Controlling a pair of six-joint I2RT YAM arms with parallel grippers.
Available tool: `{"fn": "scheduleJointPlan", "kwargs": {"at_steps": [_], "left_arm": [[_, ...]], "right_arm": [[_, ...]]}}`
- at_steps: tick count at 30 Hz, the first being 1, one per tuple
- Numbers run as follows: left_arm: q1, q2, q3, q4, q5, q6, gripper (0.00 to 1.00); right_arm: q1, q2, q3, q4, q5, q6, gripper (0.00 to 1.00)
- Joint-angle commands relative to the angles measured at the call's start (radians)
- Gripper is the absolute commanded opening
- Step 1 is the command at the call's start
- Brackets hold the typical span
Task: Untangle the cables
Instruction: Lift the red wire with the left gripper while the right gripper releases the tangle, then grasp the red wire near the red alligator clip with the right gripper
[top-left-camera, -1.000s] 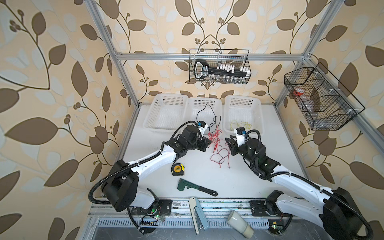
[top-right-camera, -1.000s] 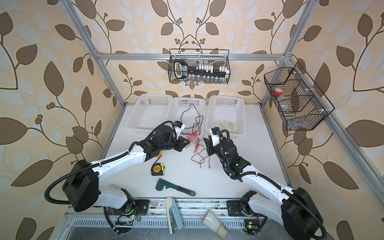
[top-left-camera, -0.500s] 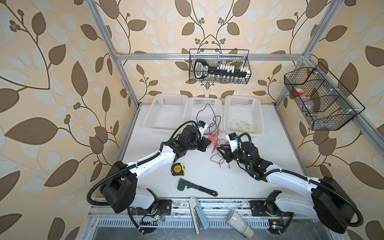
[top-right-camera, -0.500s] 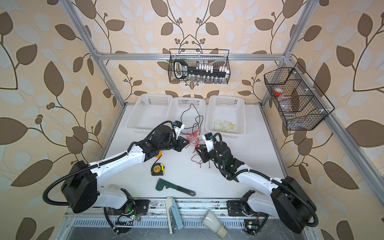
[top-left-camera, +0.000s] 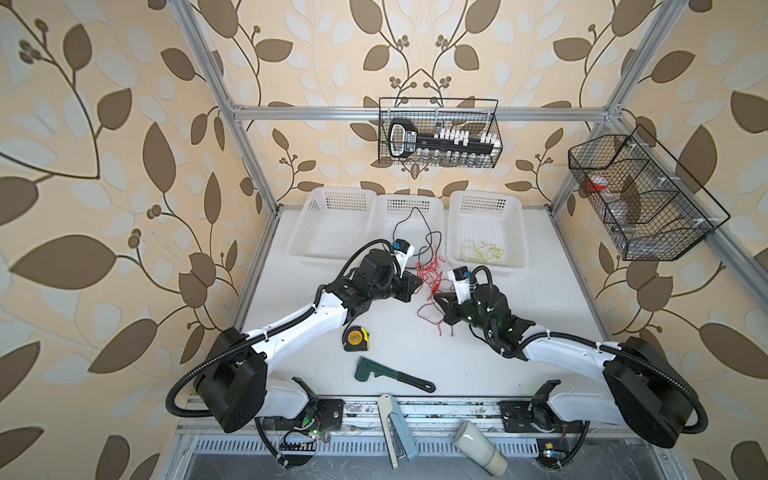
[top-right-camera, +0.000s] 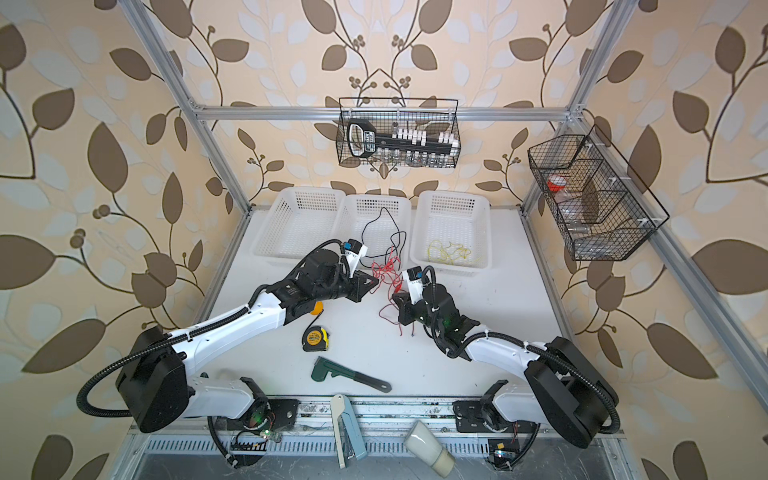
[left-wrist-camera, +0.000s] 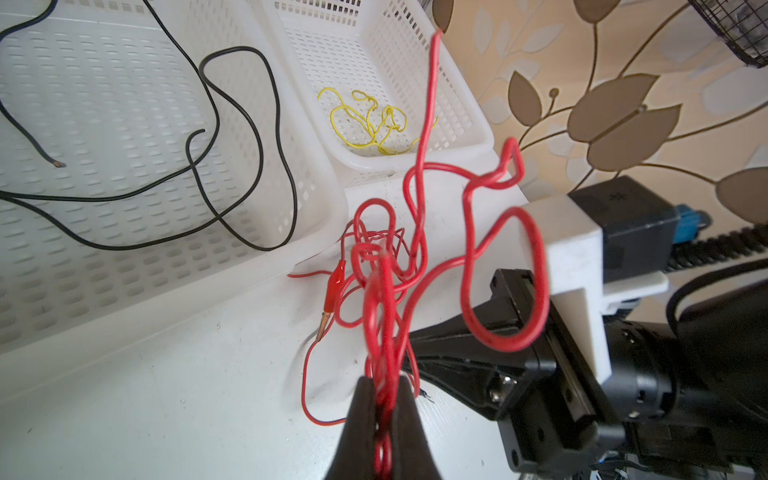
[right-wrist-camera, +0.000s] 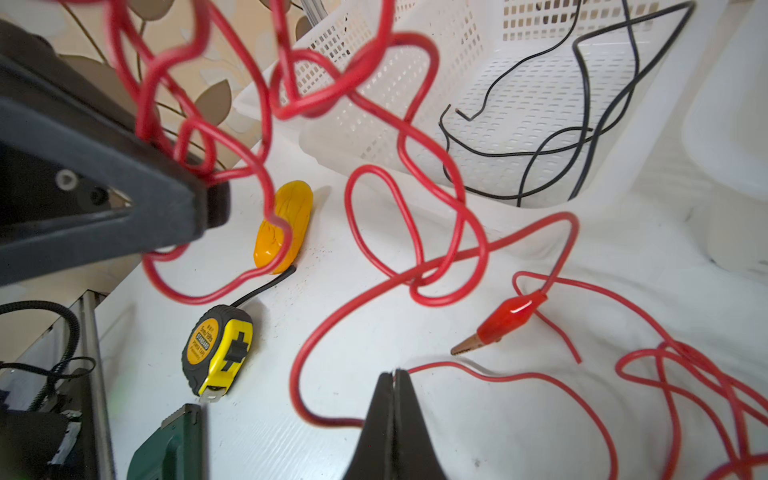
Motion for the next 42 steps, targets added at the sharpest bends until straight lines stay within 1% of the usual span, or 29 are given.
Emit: {"fn": "scheduleJointPlan", "kwargs": {"at_steps": [1, 5, 9, 13, 16, 18, 20, 25, 29, 36, 38, 42], "left_arm": [[0.003, -0.058, 0.035, 0.015, 0.002, 0.015, 0.0], [0.004, -0.075, 0.039, -0.003, -0.004, 0.027, 0.0], [0.004, -0.08, 0.035, -0.003, 0.025, 0.044, 0.0], [0.005, -0.078, 0.027, 0.011, 0.073, 0.062, 0.0], [0.004, -0.075, 0.023, 0.018, 0.102, 0.079, 0.0], [0.003, -0.072, 0.025, 0.019, 0.115, 0.088, 0.0], [0.005, -0.068, 0.024, 0.024, 0.134, 0.094, 0.0], [0.003, -0.054, 0.025, 0.033, 0.178, 0.109, 0.0], [0.004, -0.052, 0.019, 0.057, 0.224, 0.111, 0.0], [0.004, -0.051, 0.011, 0.06, 0.263, 0.122, 0.0], [0.004, -0.054, 0.007, 0.061, 0.265, 0.123, 0.0], [0.004, -0.064, -0.003, 0.061, 0.244, 0.123, 0.0]], "right_arm": [[0.001, -0.017, 0.029, -0.04, 0.067, -0.022, 0.0], [-0.012, -0.046, 0.028, -0.081, 0.097, -0.049, 0.0], [-0.05, -0.082, 0.026, -0.103, 0.085, -0.059, 0.0], [-0.092, -0.119, 0.027, -0.109, 0.033, -0.086, 0.12], [-0.113, -0.147, 0.028, -0.109, -0.044, -0.117, 0.22], [-0.126, -0.167, 0.028, -0.11, -0.09, -0.134, 0.27], [-0.133, -0.182, 0.03, -0.106, -0.123, -0.141, 0.3], [-0.144, -0.199, 0.034, -0.066, -0.168, -0.14, 0.33], [-0.147, -0.179, 0.053, -0.045, -0.167, -0.134, 0.33], [-0.148, -0.143, 0.068, 0.021, -0.174, -0.108, 0.32], [-0.149, -0.134, 0.073, 0.028, -0.17, -0.107, 0.27], [-0.149, -0.127, 0.073, 0.03, -0.153, -0.107, 0.1]]}}
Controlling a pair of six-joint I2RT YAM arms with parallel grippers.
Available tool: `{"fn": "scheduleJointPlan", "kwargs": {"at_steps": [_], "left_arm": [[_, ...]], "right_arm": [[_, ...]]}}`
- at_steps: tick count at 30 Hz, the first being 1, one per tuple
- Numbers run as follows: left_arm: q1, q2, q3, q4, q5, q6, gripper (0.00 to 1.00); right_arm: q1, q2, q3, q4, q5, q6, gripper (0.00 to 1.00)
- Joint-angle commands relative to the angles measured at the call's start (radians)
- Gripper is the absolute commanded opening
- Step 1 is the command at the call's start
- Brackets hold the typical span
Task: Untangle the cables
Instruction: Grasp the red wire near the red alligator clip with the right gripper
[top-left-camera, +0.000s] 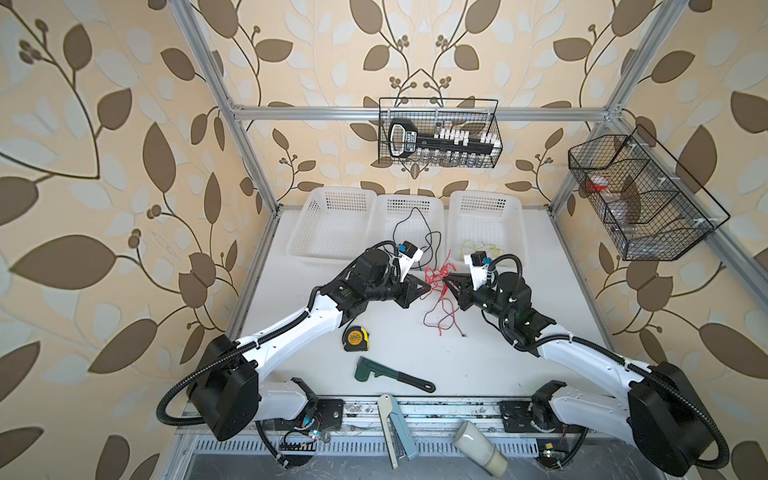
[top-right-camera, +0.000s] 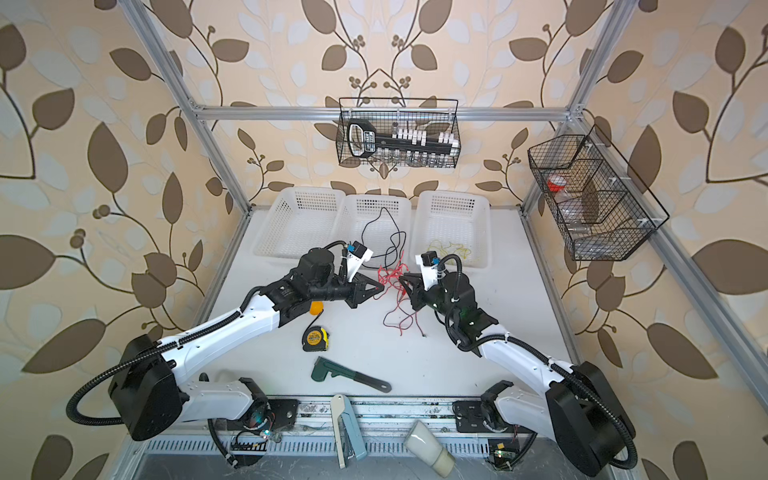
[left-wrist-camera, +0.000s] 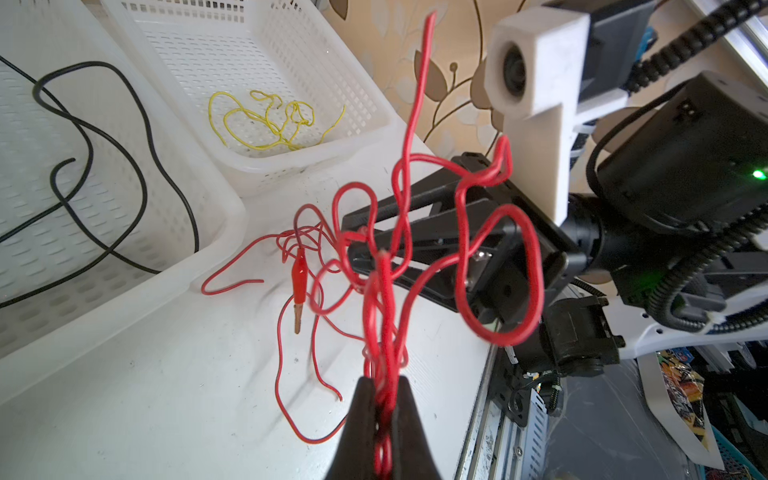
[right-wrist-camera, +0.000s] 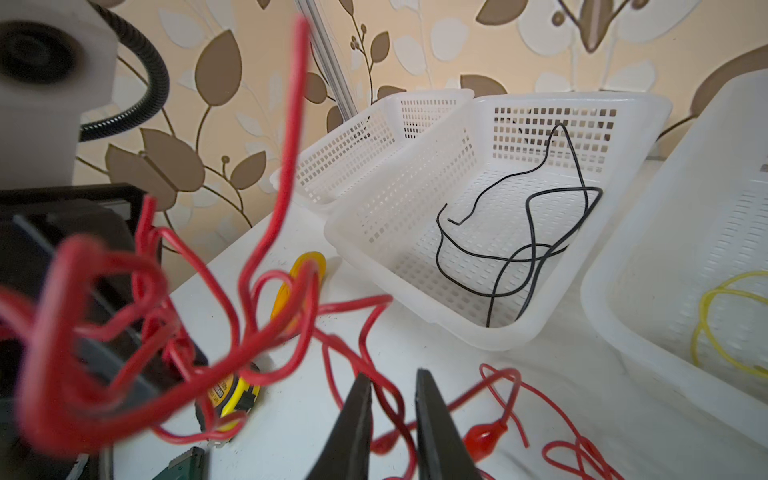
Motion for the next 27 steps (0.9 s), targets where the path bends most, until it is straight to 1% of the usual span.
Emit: {"fn": "scheduleJointPlan", "kwargs": {"at_steps": [1, 3, 4, 7, 10, 14, 17, 22, 25, 27], "left_arm": [[0.004, -0.025, -0.006, 0.051, 0.006, 0.028, 0.0], [0.004, -0.037, -0.011, 0.046, -0.034, 0.026, 0.0], [0.005, -0.044, -0.013, 0.034, -0.072, 0.027, 0.0], [0.006, -0.068, -0.011, -0.022, -0.229, 0.022, 0.0], [0.02, -0.095, -0.011, -0.065, -0.356, 0.002, 0.0], [0.038, -0.139, -0.032, -0.067, -0.424, -0.019, 0.0], [0.044, -0.176, -0.047, -0.064, -0.483, -0.027, 0.0], [0.058, -0.221, -0.06, -0.089, -0.595, -0.042, 0.0], [0.063, -0.229, -0.064, -0.093, -0.603, -0.045, 0.0], [0.064, -0.22, -0.064, -0.086, -0.56, -0.04, 0.0]], "right_arm": [[-0.004, 0.003, 0.021, 0.027, 0.012, -0.006, 0.06], [-0.006, -0.007, 0.012, 0.022, 0.045, -0.008, 0.02], [-0.006, -0.013, 0.006, 0.014, 0.075, -0.009, 0.0], [-0.007, -0.034, 0.004, -0.044, 0.184, -0.02, 0.0], [-0.009, -0.05, 0.003, -0.105, 0.259, -0.04, 0.0], [-0.013, -0.062, -0.013, -0.152, 0.306, -0.054, 0.0], [-0.027, -0.057, -0.024, -0.192, 0.359, -0.029, 0.0], [-0.054, -0.066, -0.058, -0.197, 0.388, 0.007, 0.0], [-0.056, -0.071, -0.059, -0.197, 0.365, -0.001, 0.0], [-0.056, -0.072, -0.056, -0.19, 0.314, -0.016, 0.0]]}}
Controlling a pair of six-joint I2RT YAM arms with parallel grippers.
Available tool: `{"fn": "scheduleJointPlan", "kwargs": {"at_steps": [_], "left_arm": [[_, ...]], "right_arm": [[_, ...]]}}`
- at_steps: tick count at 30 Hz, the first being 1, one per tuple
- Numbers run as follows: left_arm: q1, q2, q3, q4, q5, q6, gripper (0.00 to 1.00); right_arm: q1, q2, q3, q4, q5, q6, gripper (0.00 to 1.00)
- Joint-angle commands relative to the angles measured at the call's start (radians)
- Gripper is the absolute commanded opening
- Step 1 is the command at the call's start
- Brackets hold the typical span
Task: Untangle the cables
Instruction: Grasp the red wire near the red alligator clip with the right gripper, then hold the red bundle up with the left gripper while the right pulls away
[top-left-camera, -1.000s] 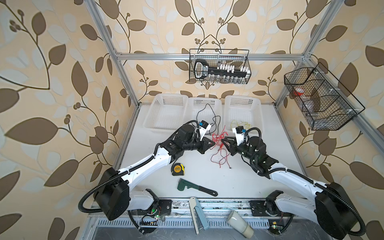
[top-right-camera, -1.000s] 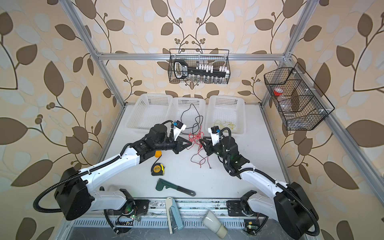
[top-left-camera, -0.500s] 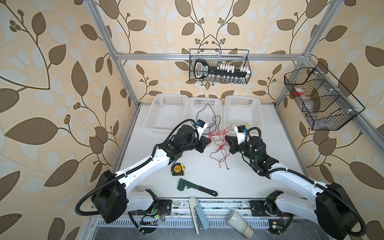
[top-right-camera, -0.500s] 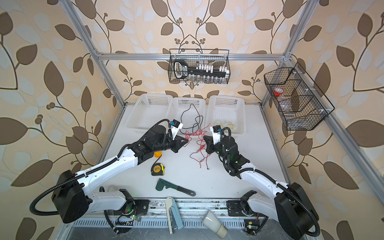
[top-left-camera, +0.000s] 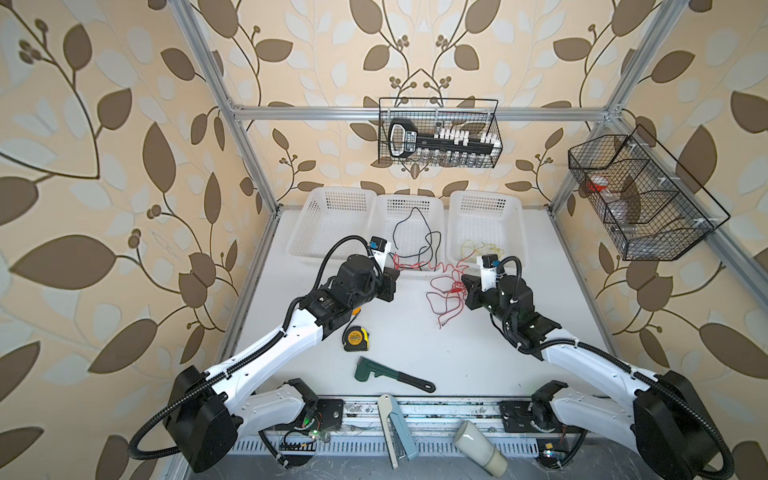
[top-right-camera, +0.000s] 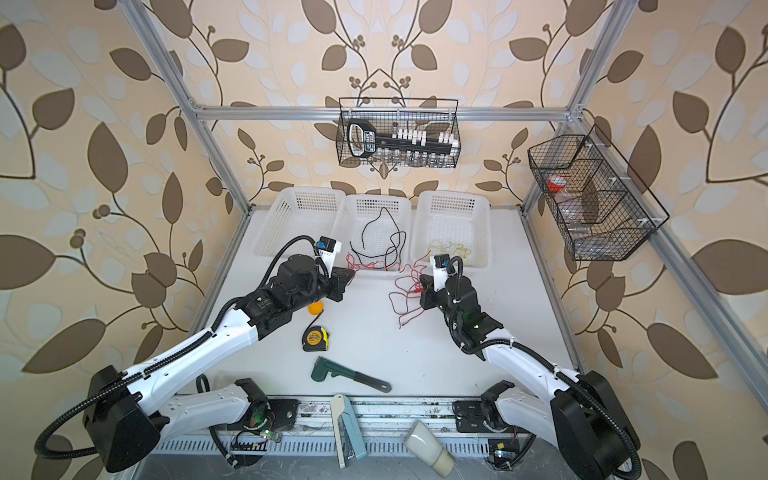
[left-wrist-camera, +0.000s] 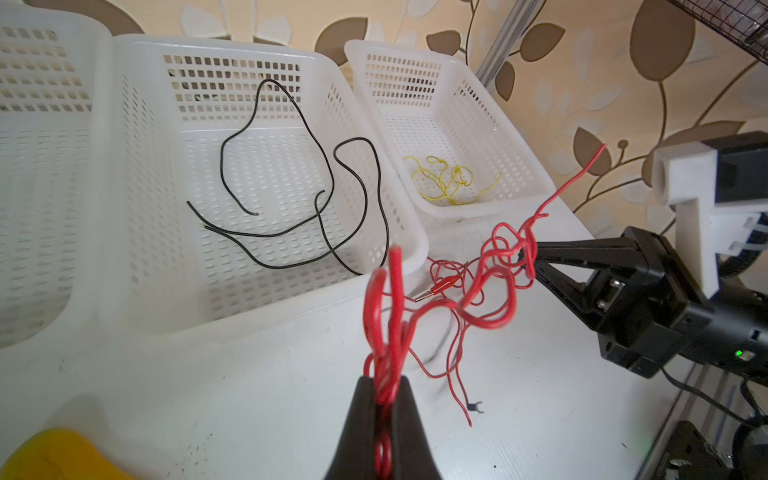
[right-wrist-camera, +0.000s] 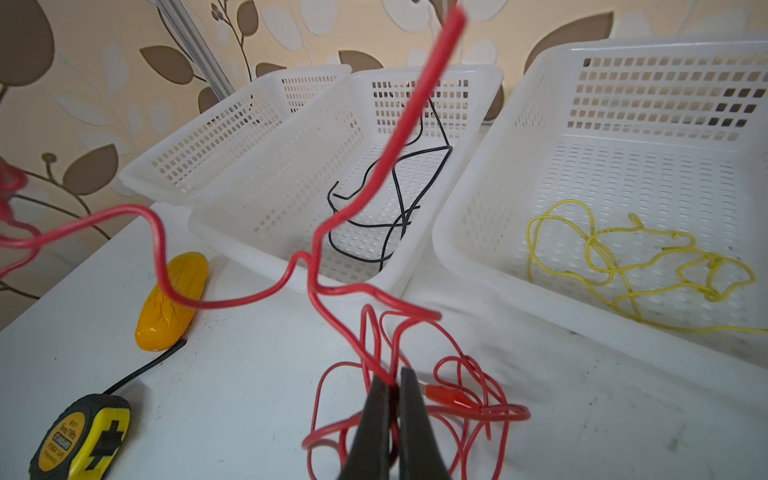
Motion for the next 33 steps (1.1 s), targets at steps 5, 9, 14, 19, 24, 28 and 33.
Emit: {"fn": "scheduleJointPlan", "kwargs": {"at_steps": [5, 9, 14, 19, 24, 28, 33], "left_arm": [[0.03, 0.014, 0.007, 0.056, 0.093, -0.009, 0.0], [0.031, 0.047, 0.017, 0.078, 0.187, -0.003, 0.0], [0.03, 0.06, 0.024, 0.089, 0.236, -0.003, 0.0], [0.03, 0.057, 0.024, 0.102, 0.26, -0.007, 0.0], [0.031, 0.046, 0.028, 0.11, 0.285, -0.006, 0.0], [0.03, 0.035, 0.034, 0.114, 0.298, -0.003, 0.0], [0.03, 0.018, 0.043, 0.118, 0.314, -0.002, 0.0]], "right_arm": [[-0.024, -0.007, -0.017, -0.01, -0.056, -0.01, 0.08], [-0.024, -0.004, -0.015, 0.001, -0.083, 0.0, 0.16], [-0.024, -0.004, -0.021, 0.001, -0.086, 0.008, 0.28], [-0.025, -0.003, -0.034, 0.0, -0.072, 0.015, 0.31], [-0.025, 0.034, -0.038, -0.001, -0.065, 0.014, 0.32], [-0.026, 0.061, -0.05, 0.017, -0.05, 0.016, 0.33], [-0.026, 0.077, -0.063, 0.033, -0.039, -0.005, 0.34]]}}
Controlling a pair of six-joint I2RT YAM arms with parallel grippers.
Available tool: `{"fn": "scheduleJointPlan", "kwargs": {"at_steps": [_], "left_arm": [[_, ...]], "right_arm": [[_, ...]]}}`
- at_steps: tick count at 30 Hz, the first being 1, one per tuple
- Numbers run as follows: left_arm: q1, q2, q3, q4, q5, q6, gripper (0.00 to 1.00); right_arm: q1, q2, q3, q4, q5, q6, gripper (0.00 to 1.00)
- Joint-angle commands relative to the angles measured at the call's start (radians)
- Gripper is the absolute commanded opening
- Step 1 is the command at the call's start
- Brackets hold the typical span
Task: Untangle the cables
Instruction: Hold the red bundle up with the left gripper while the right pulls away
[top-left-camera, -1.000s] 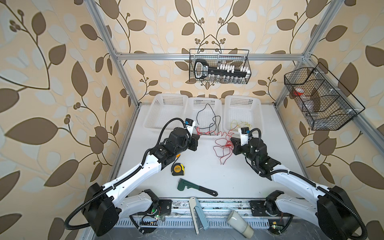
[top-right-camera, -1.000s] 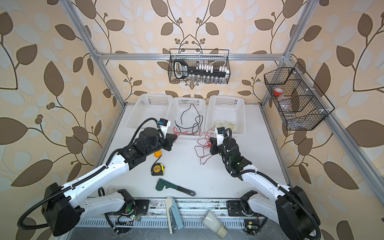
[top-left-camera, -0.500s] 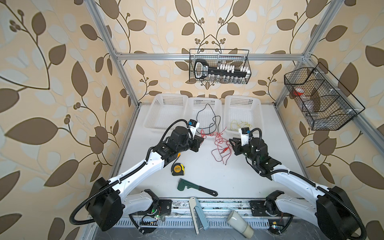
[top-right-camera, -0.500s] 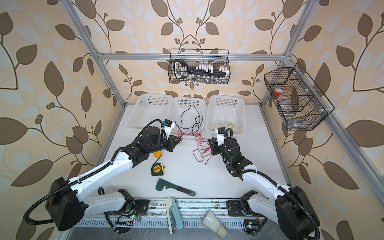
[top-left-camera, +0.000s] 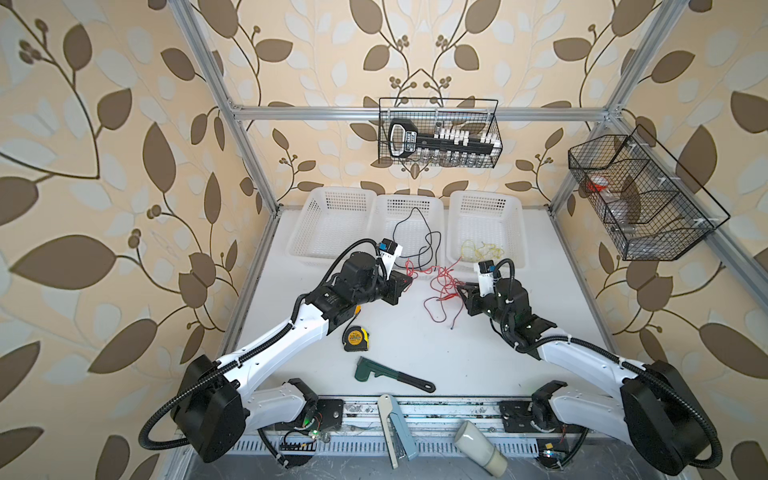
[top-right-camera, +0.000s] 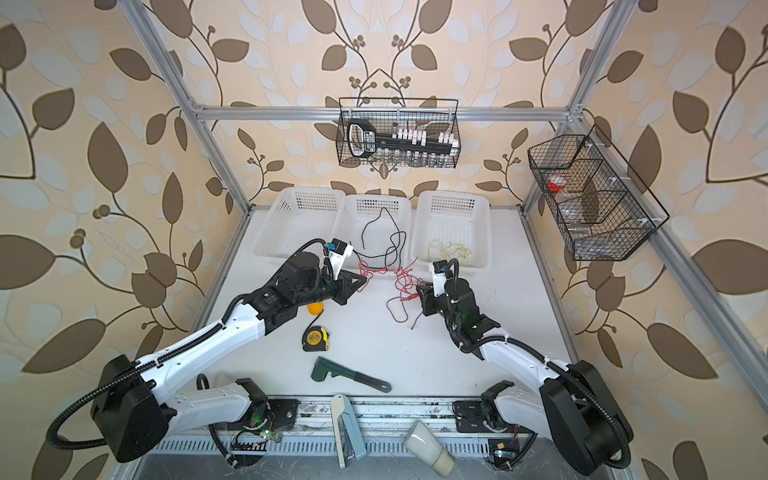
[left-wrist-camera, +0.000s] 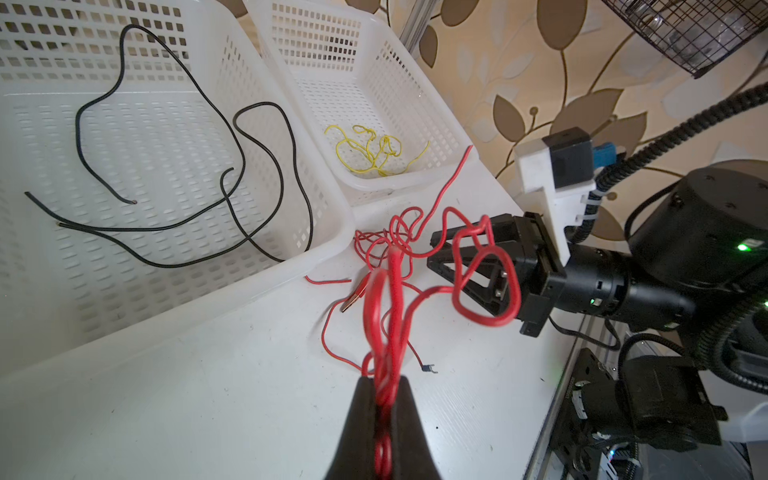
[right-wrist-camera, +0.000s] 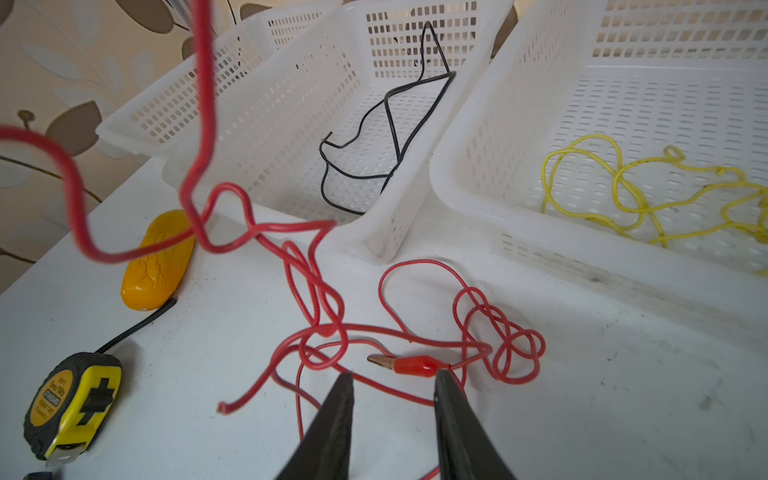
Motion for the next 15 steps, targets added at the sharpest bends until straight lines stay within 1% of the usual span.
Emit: {"fn": "scheduleJointPlan", "kwargs": {"at_steps": [1, 6, 15], "left_arm": [[0.01, -0.046, 0.047, 0.058, 0.038, -0.002, 0.0], [0.011, -0.067, 0.06, 0.066, 0.053, -0.007, 0.0], [0.01, -0.086, 0.11, 0.055, 0.143, -0.011, 0.0]], "right_arm": [[-0.003, 0.008, -0.024, 0.031, 0.016, -0.021, 0.34], [-0.005, 0.013, -0.055, 0.095, -0.008, -0.048, 0.35], [-0.006, 0.058, -0.129, 0.36, -0.023, -0.079, 0.37]]}}
